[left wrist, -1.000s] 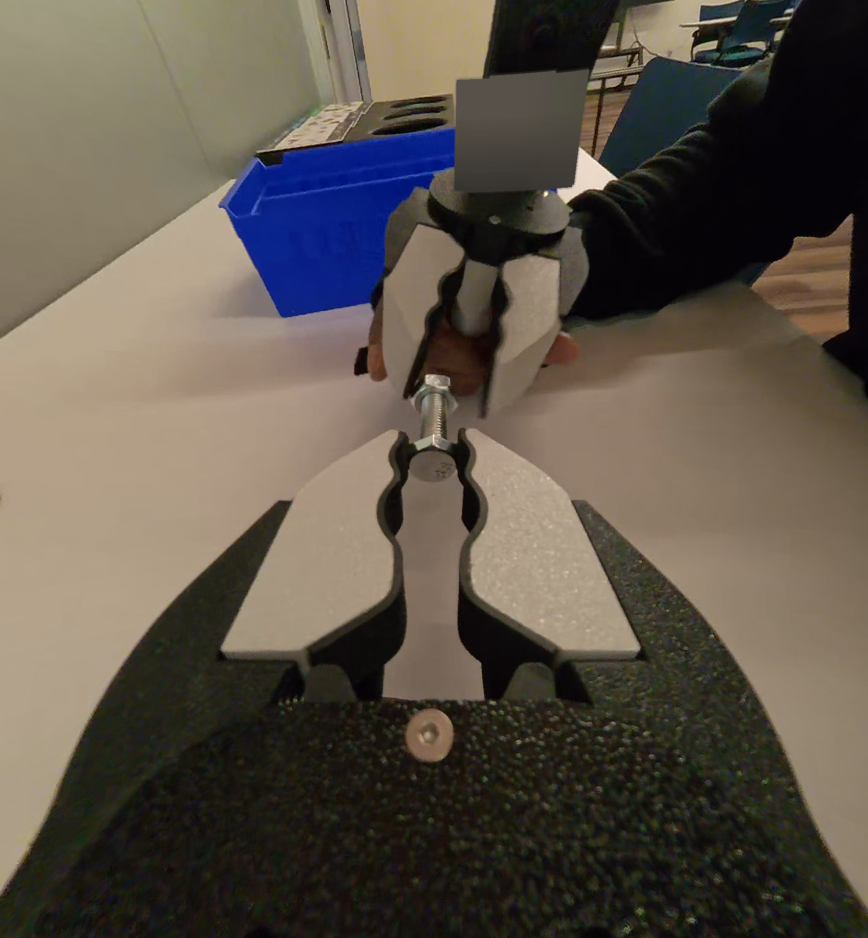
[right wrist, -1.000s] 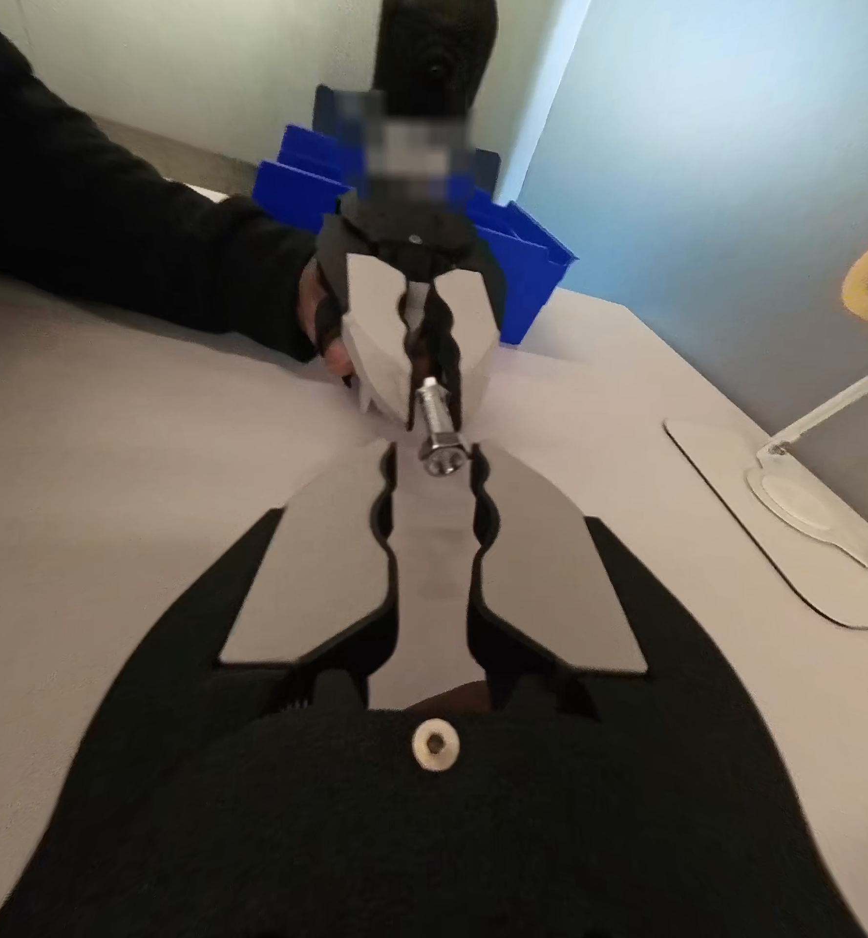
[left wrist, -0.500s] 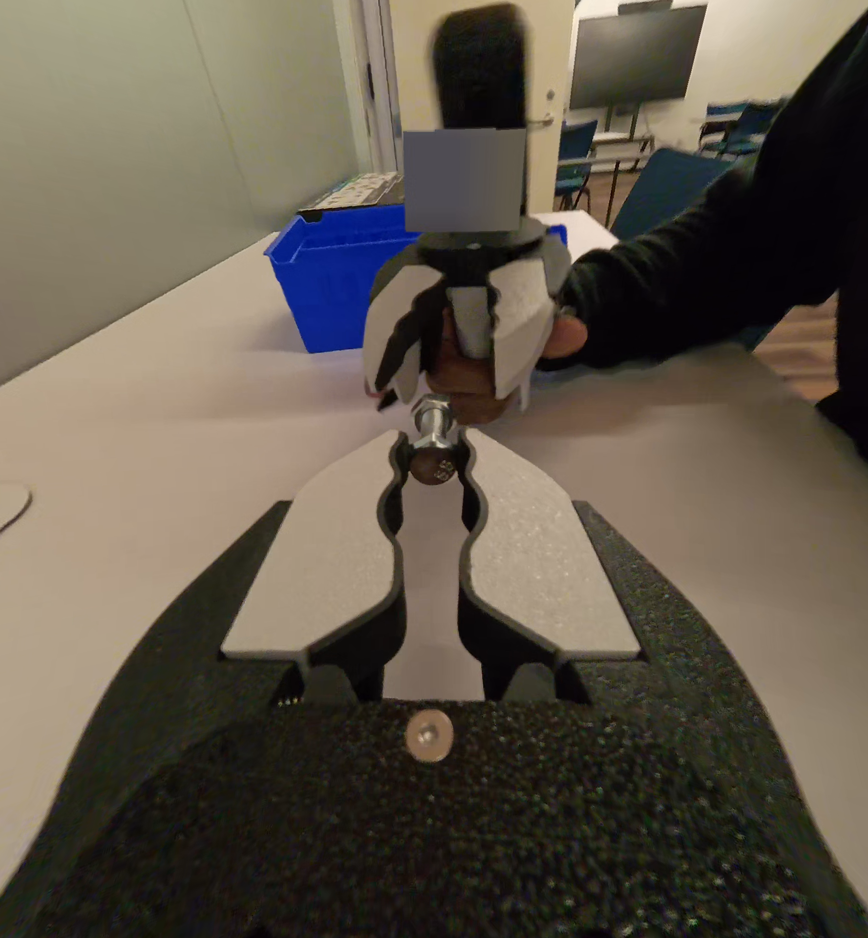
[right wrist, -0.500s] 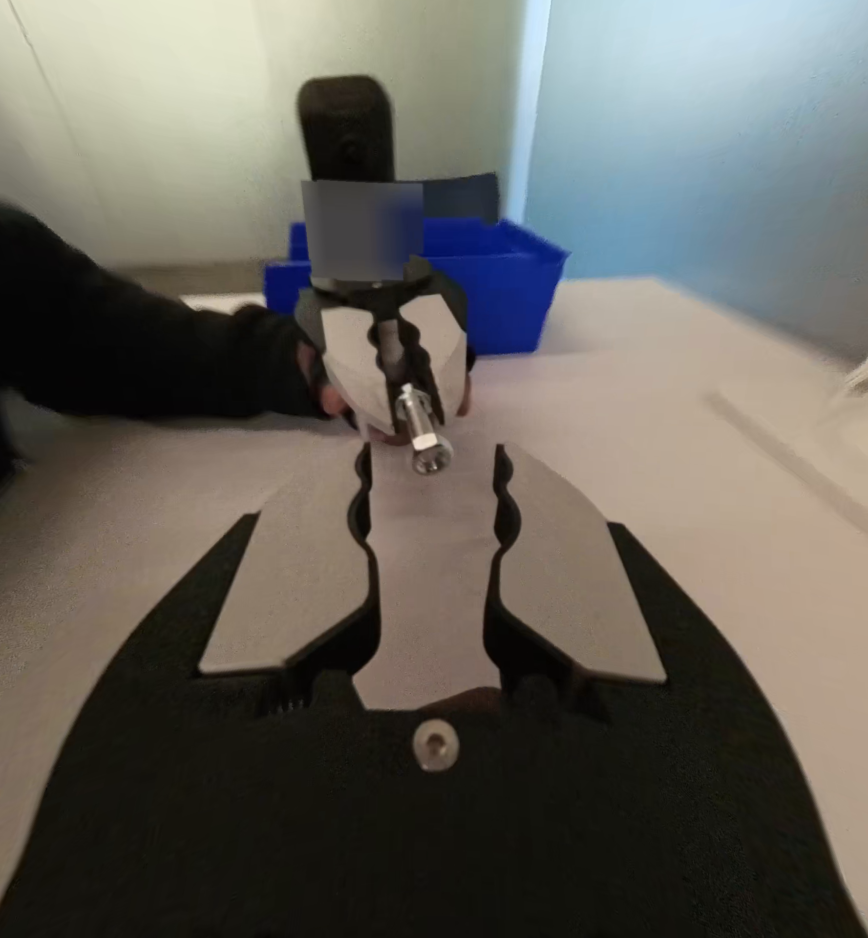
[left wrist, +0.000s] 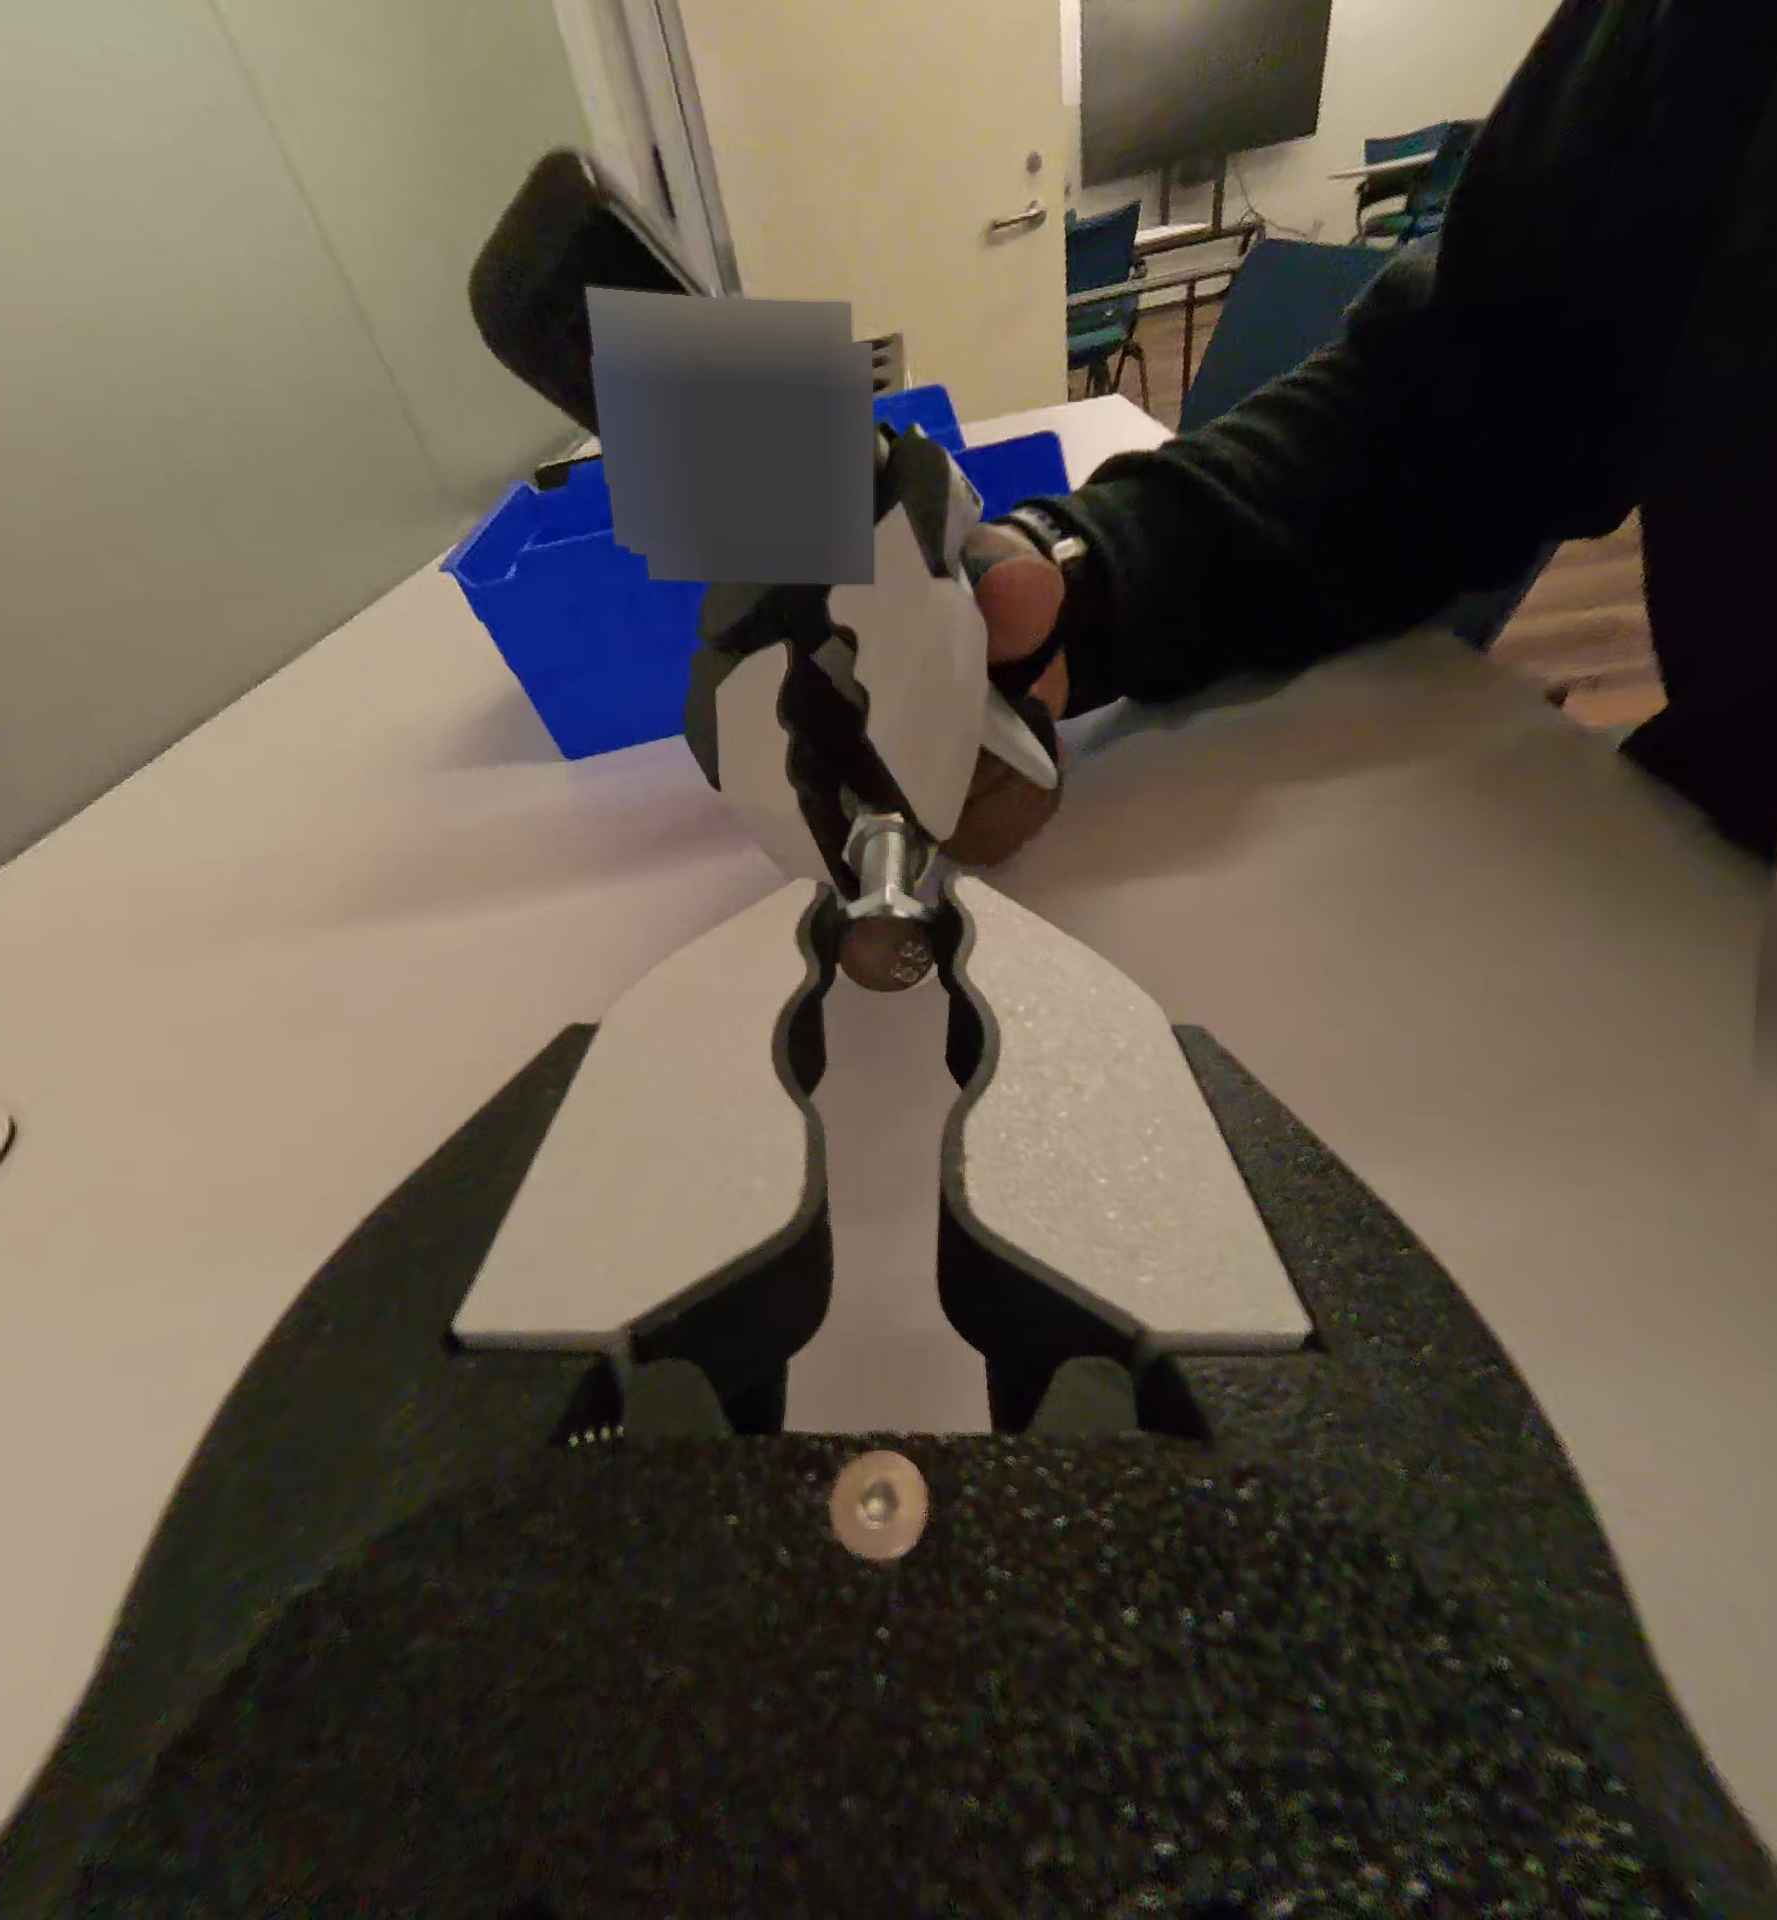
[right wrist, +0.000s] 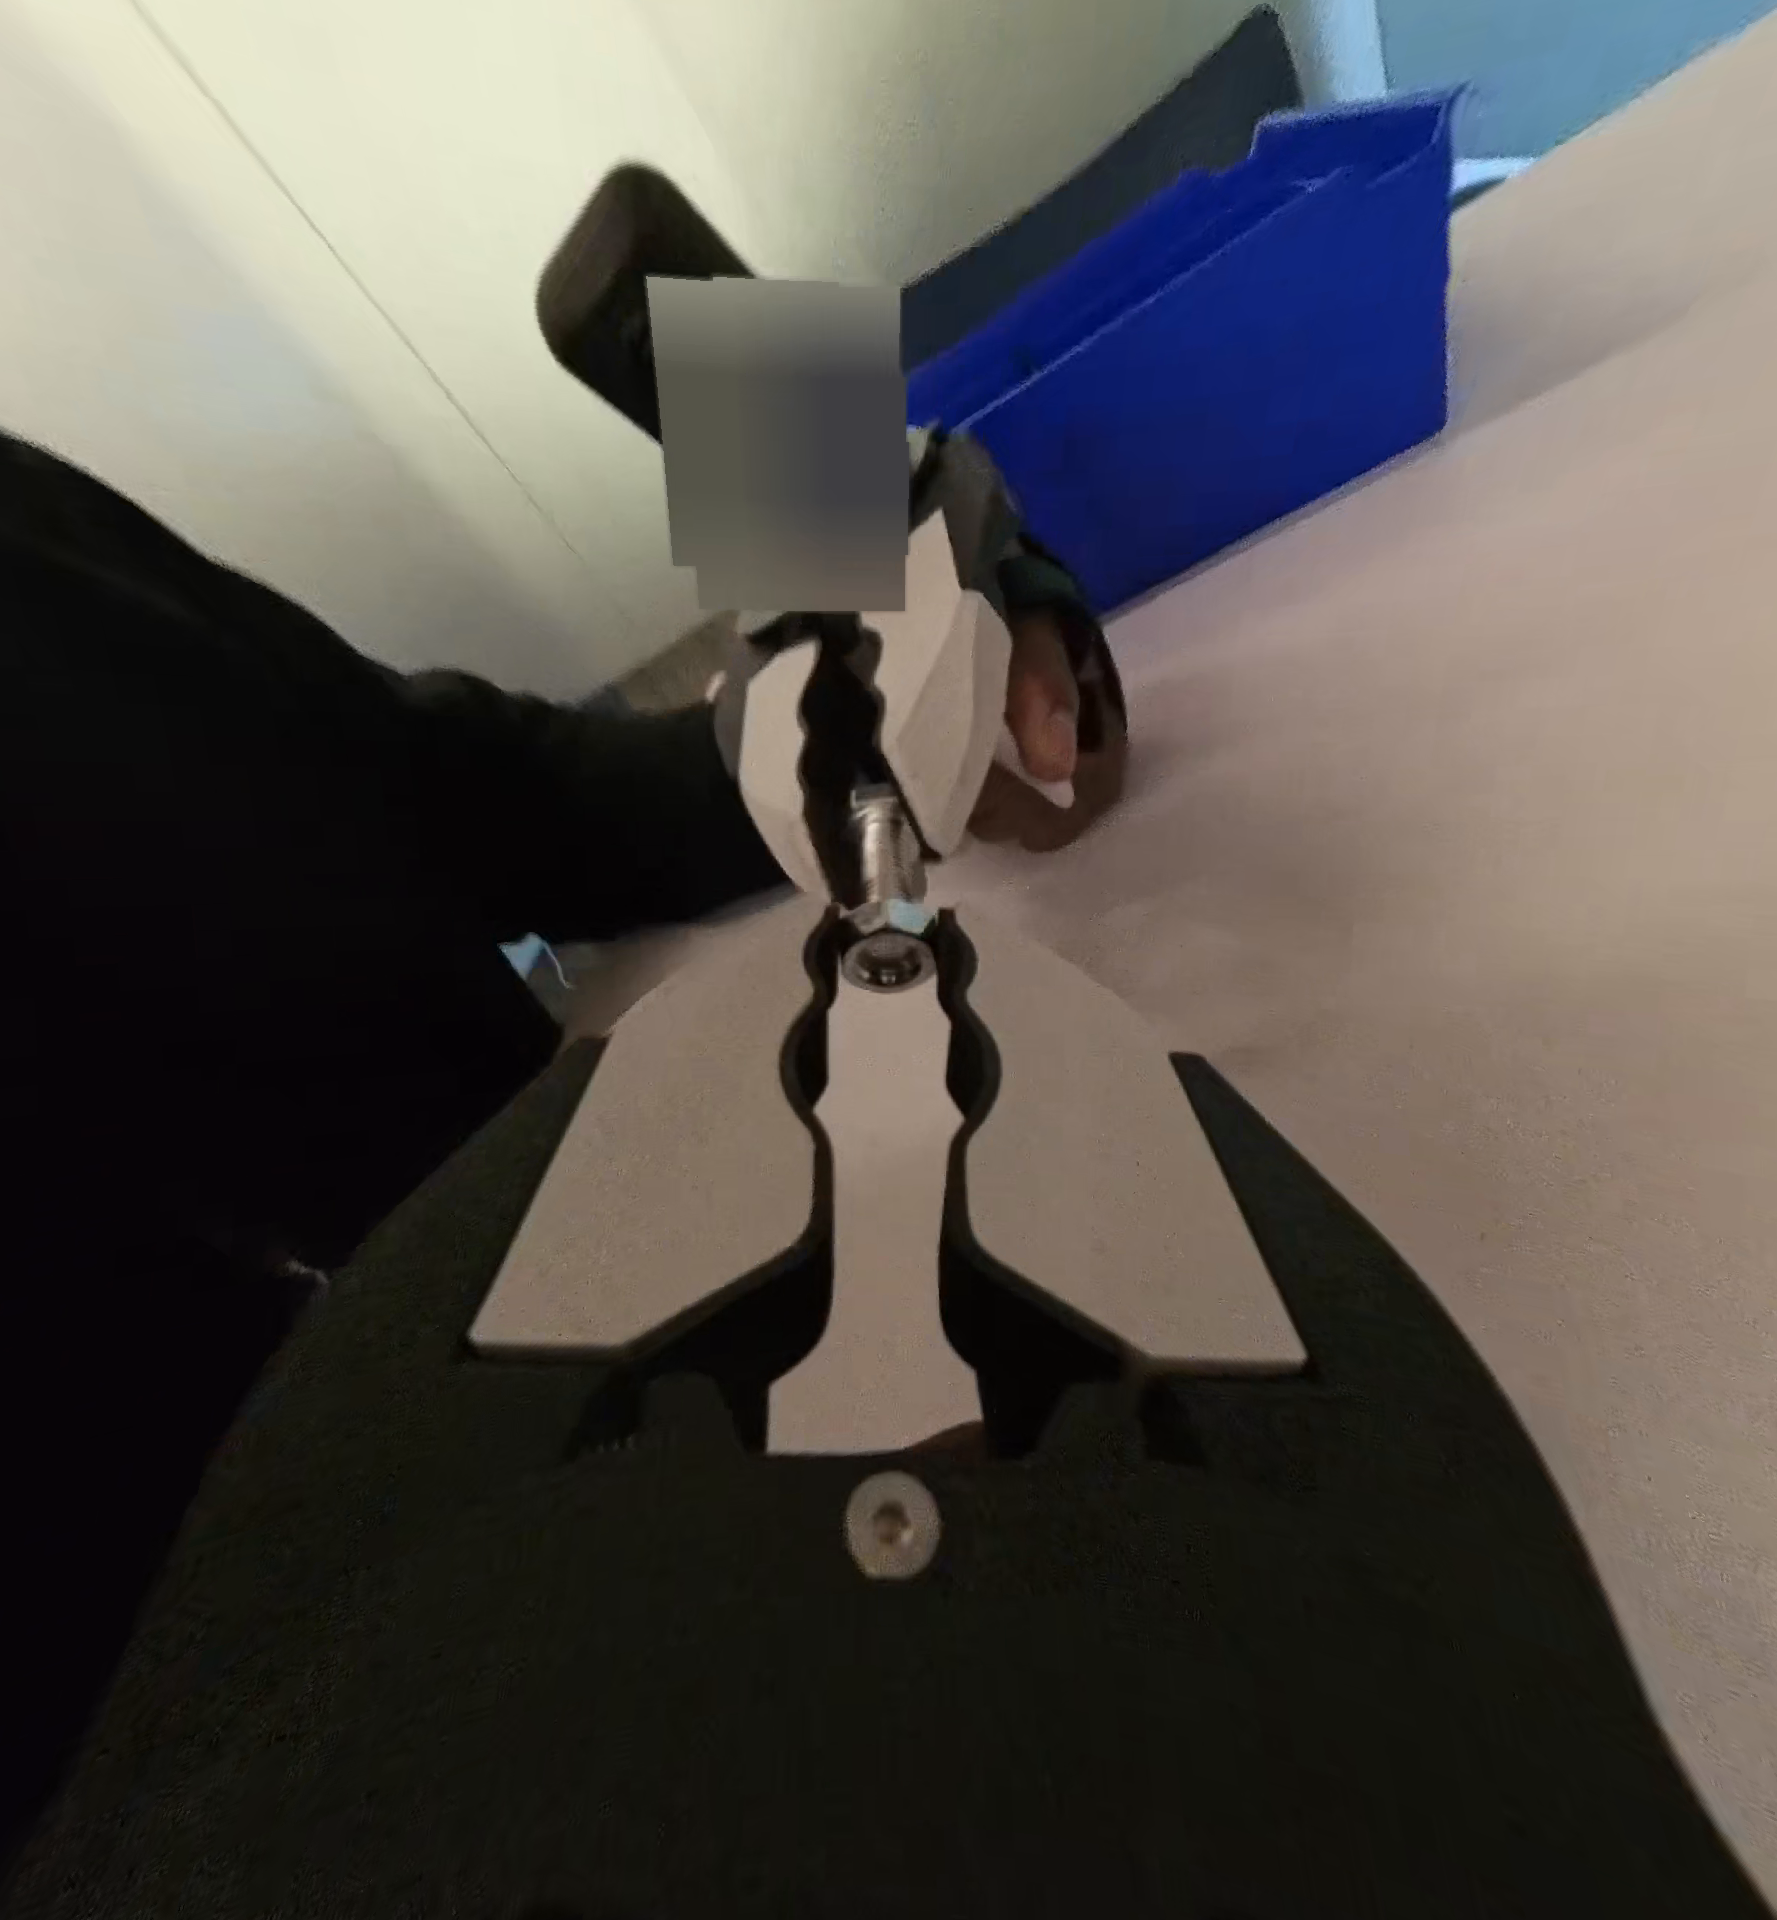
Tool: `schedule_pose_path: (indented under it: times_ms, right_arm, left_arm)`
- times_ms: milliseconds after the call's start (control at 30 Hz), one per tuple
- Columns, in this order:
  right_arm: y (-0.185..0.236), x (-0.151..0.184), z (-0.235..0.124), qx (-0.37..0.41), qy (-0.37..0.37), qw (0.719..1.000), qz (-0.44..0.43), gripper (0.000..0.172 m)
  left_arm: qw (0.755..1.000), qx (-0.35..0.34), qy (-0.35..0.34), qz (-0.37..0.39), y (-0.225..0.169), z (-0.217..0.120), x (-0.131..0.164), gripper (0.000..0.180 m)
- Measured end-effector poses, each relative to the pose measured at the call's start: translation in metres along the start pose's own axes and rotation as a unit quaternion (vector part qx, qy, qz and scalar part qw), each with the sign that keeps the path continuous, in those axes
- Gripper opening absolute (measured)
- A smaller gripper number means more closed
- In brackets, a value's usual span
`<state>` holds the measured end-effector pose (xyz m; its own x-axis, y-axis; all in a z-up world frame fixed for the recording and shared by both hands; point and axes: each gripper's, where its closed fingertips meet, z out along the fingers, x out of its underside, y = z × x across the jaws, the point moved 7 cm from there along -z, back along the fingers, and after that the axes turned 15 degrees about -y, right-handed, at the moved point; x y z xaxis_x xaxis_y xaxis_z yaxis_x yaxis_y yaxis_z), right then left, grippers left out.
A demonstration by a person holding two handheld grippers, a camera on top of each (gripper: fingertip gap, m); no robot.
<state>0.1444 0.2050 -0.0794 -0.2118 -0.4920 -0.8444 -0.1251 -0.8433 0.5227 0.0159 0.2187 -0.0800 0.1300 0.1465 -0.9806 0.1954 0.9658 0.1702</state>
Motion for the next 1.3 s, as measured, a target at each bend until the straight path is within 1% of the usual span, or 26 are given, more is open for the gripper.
schedule_pose_path:
  times_ms: [33, 67, 100, 133, 167, 233, 300, 433, 467, 500, 533, 600, 667, 700, 733, 767, 800, 833, 900, 933, 967, 1033, 1133, 1200, 1267, 1300]
  right_arm:
    - [0.000, -0.003, -0.001, -0.004, -0.027, 1.000, -0.009, 0.020]
    - [0.001, -0.006, -0.003, -0.006, -0.054, 0.998, -0.040, 0.029]
    - [0.004, -0.009, -0.004, 0.000, -0.076, 0.993, -0.088, 0.038]
    - [0.007, -0.011, -0.006, 0.010, -0.088, 0.984, -0.152, 0.041]
    - [0.010, -0.011, -0.008, 0.029, -0.093, 0.969, -0.227, 0.043]
    - [0.015, -0.008, -0.010, 0.069, -0.094, 0.925, -0.362, 0.044]
    - [0.020, -0.004, -0.008, 0.096, -0.082, 0.886, -0.447, 0.045]
    - [0.027, 0.009, 0.001, 0.113, -0.039, 0.830, -0.545, 0.041]
    - [0.031, 0.011, 0.002, 0.111, -0.039, 0.823, -0.556, 0.033]
    - [0.034, 0.010, 0.002, 0.109, -0.045, 0.823, -0.556, 0.020]
    - [0.036, 0.008, 0.002, 0.102, -0.043, 0.837, -0.535, 0.019]
    - [0.036, 0.002, 0.001, 0.074, -0.039, 0.902, -0.424, 0.019]
    - [0.033, -0.004, 0.000, 0.029, -0.034, 0.976, -0.212, 0.018]
    - [0.029, -0.005, -0.001, 0.008, -0.024, 0.995, -0.096, 0.018]
    - [0.024, -0.003, -0.002, -0.007, -0.020, 1.000, -0.008, 0.018]
    - [0.020, -0.002, -0.003, -0.016, -0.027, 0.999, 0.029, 0.018]
    - [0.018, -0.002, -0.006, -0.015, -0.048, 0.999, 0.013, 0.021]
    - [0.019, -0.002, -0.008, -0.003, -0.068, 0.997, -0.038, 0.031]
    - [0.025, -0.004, -0.010, 0.018, -0.067, 0.979, -0.189, 0.037]
    - [0.030, -0.003, -0.011, 0.031, -0.060, 0.960, -0.273, 0.040]
    - [0.034, -0.002, -0.011, 0.049, -0.056, 0.932, -0.355, 0.040]
    - [0.041, 0.004, -0.008, 0.070, -0.045, 0.877, -0.473, 0.040]
    - [0.045, 0.015, 0.001, 0.098, -0.015, 0.823, -0.559, 0.040]
    - [0.043, 0.016, 0.003, 0.125, -0.011, 0.800, -0.587, 0.035]
    - [0.045, 0.016, 0.003, 0.124, -0.011, 0.803, -0.583, 0.019]
    - [0.046, 0.015, 0.003, 0.117, -0.010, 0.816, -0.566, 0.018]
  left_arm:
    - [1.000, -0.007, -0.006, -0.008, 0.002, 0.001, -0.001, 0.017]
    - [1.000, -0.015, -0.012, -0.018, 0.005, 0.001, -0.001, 0.017]
    - [0.999, -0.021, -0.018, -0.030, 0.007, 0.000, -0.002, 0.017]
    - [0.998, -0.027, -0.029, -0.047, 0.009, 0.000, -0.003, 0.017]
    - [0.996, -0.033, -0.046, -0.067, 0.011, -0.002, -0.005, 0.017]
    - [0.991, -0.035, -0.076, -0.107, 0.013, -0.004, -0.008, 0.017]
    - [0.987, -0.034, -0.087, -0.132, 0.013, -0.004, -0.009, 0.017]
    - [0.980, -0.015, -0.102, -0.172, 0.010, 0.000, -0.010, 0.017]
    - [0.979, -0.012, -0.099, -0.175, 0.009, 0.001, -0.010, 0.017]
    - [0.981, -0.009, -0.089, -0.170, 0.007, 0.003, -0.009, 0.017]
    - [0.984, -0.005, -0.081, -0.160, 0.005, 0.005, -0.009, 0.017]
    - [0.986, -0.002, -0.081, -0.143, 0.002, 0.005, -0.009, 0.017]
    - [0.991, 0.006, -0.079, -0.107, -0.004, 0.005, -0.011, 0.017]
    - [0.994, 0.012, -0.074, -0.084, -0.007, 0.005, -0.010, 0.017]
    - [0.995, 0.015, -0.066, -0.071, -0.009, 0.006, -0.010, 0.017]
    - [0.996, 0.015, -0.062, -0.070, -0.010, 0.007, -0.010, 0.017]
    - [0.996, 0.010, -0.059, -0.073, -0.009, 0.008, -0.009, 0.017]
    - [0.995, 0.006, -0.060, -0.079, -0.007, 0.008, -0.009, 0.017]
    - [0.992, 0.000, -0.081, -0.100, -0.003, 0.005, -0.011, 0.017]
    - [0.989, 0.000, -0.095, -0.116, -0.001, 0.003, -0.012, 0.017]
    - [0.986, 0.001, -0.106, -0.131, 0.001, 0.001, -0.012, 0.017]
    - [0.982, -0.001, -0.117, -0.146, 0.004, -0.002, -0.013, 0.017]
    - [0.980, 0.007, -0.117, -0.158, 0.003, -0.001, -0.013, 0.017]
    - [0.980, 0.017, -0.110, -0.162, 0.001, 0.002, -0.012, 0.017]
    - [0.983, 0.023, -0.096, -0.157, -0.002, 0.005, -0.011, 0.017]
    - [0.983, 0.025, -0.093, -0.153, -0.003, 0.005, -0.011, 0.017]
